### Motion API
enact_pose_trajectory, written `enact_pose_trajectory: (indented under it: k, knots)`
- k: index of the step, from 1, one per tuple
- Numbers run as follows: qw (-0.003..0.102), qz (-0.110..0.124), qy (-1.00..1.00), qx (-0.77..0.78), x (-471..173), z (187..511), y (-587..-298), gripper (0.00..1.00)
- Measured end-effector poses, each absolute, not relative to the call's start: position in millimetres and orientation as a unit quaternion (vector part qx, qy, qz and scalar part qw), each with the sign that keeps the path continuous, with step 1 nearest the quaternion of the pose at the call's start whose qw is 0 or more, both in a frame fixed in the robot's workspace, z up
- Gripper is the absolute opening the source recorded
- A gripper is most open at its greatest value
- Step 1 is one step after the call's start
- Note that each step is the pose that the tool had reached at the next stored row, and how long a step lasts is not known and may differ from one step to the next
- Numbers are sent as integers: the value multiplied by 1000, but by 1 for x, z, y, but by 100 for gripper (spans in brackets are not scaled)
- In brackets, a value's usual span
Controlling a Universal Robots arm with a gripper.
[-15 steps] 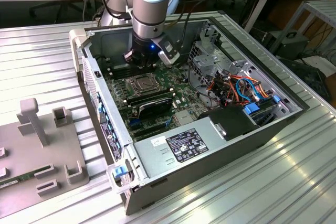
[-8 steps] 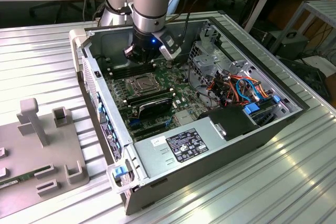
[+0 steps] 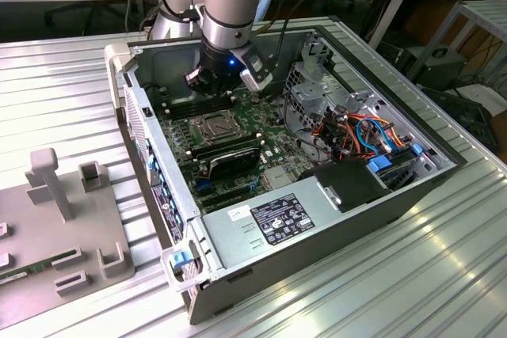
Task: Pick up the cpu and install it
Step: 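Install the first cpu locking lever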
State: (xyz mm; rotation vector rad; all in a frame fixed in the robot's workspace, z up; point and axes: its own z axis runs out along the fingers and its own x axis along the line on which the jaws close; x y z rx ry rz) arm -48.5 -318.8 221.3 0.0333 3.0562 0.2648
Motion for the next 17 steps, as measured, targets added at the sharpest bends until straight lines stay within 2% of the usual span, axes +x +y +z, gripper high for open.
enact_pose_trajectory:
  k: [3, 9, 17]
  knots:
    - [36, 85, 996, 11, -48, 221, -319, 11]
    - [36, 48, 998, 10, -48, 221, -319, 11]
    - [36, 26, 999, 9, -51, 221, -335, 11]
